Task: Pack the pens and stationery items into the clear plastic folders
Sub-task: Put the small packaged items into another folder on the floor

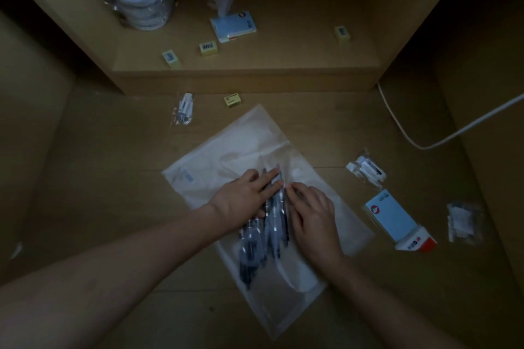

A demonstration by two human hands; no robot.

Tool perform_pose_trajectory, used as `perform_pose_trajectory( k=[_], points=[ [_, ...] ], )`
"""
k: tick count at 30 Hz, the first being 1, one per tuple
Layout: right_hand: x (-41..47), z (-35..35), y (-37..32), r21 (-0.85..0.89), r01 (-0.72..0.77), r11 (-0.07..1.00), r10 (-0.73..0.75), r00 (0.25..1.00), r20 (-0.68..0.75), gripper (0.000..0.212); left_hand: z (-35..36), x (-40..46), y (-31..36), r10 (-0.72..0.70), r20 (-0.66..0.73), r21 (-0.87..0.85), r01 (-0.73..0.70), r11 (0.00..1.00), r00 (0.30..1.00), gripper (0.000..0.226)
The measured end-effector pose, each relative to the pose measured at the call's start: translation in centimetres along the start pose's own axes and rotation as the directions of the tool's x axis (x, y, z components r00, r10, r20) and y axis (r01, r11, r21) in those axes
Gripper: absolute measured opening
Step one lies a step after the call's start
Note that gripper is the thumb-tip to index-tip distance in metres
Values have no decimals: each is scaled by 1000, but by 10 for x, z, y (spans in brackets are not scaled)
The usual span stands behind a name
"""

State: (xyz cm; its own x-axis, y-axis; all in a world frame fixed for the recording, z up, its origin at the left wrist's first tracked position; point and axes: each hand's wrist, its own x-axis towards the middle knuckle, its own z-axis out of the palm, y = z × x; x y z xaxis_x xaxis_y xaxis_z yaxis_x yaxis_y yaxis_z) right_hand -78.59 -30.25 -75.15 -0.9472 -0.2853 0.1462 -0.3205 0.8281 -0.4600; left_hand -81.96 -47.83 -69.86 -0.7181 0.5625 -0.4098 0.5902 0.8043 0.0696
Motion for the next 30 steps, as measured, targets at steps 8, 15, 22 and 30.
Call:
perform_pose_trajectory(
  k=[8,15,22,30],
  points=[
    [8,-11,-1,-190,115,975,-90,986,138,48,3,0,-2,-11,-112,45,16,999,994,77],
    [18,-22,-8,-257,168,952,-106,965,241,47,13,-1,-9,27,-122,105,-14,994,992,87],
    [1,-19,8,-104,-61,993,83,973,216,53,0,-3,1,-79,58,-85,83,993,995,72],
    [15,-13,14,-247,317,915,-275,942,193,38,25,-38,2,-207,-114,-395,147,907,972,84]
  ],
)
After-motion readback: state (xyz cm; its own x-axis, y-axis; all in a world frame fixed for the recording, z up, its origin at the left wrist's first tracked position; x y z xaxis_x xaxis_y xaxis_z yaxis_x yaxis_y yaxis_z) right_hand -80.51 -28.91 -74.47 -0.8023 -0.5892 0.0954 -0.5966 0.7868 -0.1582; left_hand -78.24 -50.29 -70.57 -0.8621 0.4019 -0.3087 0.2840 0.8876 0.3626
